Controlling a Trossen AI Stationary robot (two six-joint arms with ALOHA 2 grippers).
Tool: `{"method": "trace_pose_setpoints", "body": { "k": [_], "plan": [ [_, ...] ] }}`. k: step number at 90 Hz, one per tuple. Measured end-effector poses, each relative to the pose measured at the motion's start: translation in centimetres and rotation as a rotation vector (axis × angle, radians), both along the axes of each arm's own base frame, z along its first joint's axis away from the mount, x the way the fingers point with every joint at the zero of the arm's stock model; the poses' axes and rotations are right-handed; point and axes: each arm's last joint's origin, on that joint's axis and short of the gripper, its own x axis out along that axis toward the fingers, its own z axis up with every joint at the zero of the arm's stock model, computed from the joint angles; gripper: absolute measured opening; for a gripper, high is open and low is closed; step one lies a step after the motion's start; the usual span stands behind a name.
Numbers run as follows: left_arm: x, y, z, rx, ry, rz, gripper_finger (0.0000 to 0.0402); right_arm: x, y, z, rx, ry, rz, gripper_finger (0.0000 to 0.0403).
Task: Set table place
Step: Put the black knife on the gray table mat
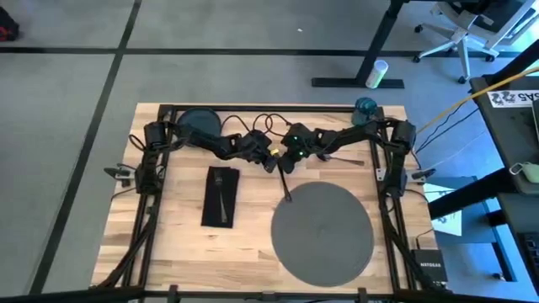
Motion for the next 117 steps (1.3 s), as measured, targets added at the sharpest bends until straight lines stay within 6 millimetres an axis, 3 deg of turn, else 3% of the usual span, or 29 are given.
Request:
{"method": "trace_pose_setpoints", "body": {
  "k": [64, 90, 117],
  "plan": [
    [-0.1, 0.3, -0.3, 0.010, 0.010, 0.000, 0.0000, -0.2, -0.1, -0.1, 0.027, 0.005, 0.018, 0.0056],
    [-0.4, 0.2, -0.7, 0.015, 0.016, -0.010, 0.0000, 0.3, -0.2, -1.5, 0.080, -0.048, 0.068, 0.0056],
    [-0.5, 0.0, -0.8, 0.025, -0.003, -0.018, 0.0000, 0.4, -0.5, -1.7, 0.081, -0.093, 0.129, 0.0054]
  ]
}}
